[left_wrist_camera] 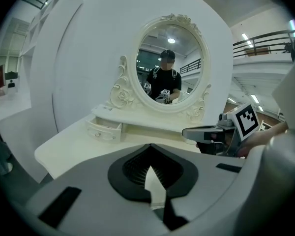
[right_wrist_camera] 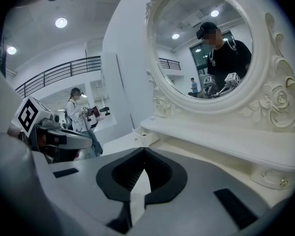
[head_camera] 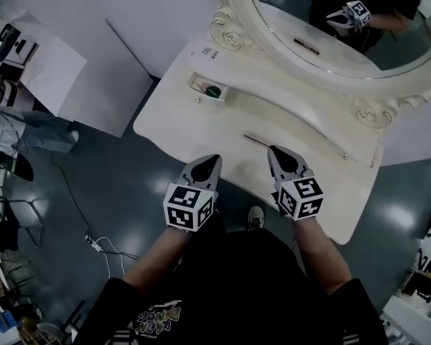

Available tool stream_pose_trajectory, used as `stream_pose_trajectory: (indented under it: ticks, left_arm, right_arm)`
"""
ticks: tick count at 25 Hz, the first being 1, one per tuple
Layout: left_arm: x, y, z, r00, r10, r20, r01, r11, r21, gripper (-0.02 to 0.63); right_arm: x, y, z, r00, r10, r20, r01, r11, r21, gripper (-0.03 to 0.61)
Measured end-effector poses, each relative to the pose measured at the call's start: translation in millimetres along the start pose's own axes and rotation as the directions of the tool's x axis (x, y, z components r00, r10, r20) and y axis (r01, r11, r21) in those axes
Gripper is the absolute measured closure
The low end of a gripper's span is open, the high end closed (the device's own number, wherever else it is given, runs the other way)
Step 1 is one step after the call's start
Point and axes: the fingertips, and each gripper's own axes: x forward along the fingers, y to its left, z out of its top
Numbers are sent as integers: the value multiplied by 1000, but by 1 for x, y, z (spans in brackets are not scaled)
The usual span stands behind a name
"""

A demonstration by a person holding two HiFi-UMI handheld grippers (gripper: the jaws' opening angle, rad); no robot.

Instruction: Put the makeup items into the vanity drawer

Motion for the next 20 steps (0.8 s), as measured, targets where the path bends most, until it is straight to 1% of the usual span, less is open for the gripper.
stream_pose_trajectory:
  ticks: [7, 10, 12, 15, 17, 19, 20]
  left_arm:
    - [13, 11, -6, 999, -26, -30, 27, 1000, 9, 615]
    - [20, 16, -10, 998, -36, -44, 36, 999, 5, 614]
    - [24, 18, -11, 998, -43, -51, 43, 999, 1, 615]
    - [30, 22, -14, 997, -55, -60, 55, 998, -2, 615]
    - [32, 25, -17, 996, -63, -67, 63, 998, 1, 615]
    - [32, 28, -20, 995, -68, -74, 68, 998, 3, 615]
    - [32, 29, -22, 995, -70, -77, 70, 998, 4, 615]
  right_arm:
    - [19, -5, -16, 998, -17, -54, 16, 1000, -23, 548]
    - [28, -11, -25, 995, -24, -96, 18, 998, -62, 542]
    - [36, -16, -34, 990, -29, -136, 16, 995, -99, 468]
    - [48, -27, -49, 978, -38, -203, 6, 988, -156, 439]
    - [56, -34, -57, 967, -50, -251, -6, 976, -217, 423]
    - [63, -38, -66, 953, -51, -300, -33, 962, -271, 408]
    - [67, -39, -71, 945, -46, -325, -51, 958, -283, 399]
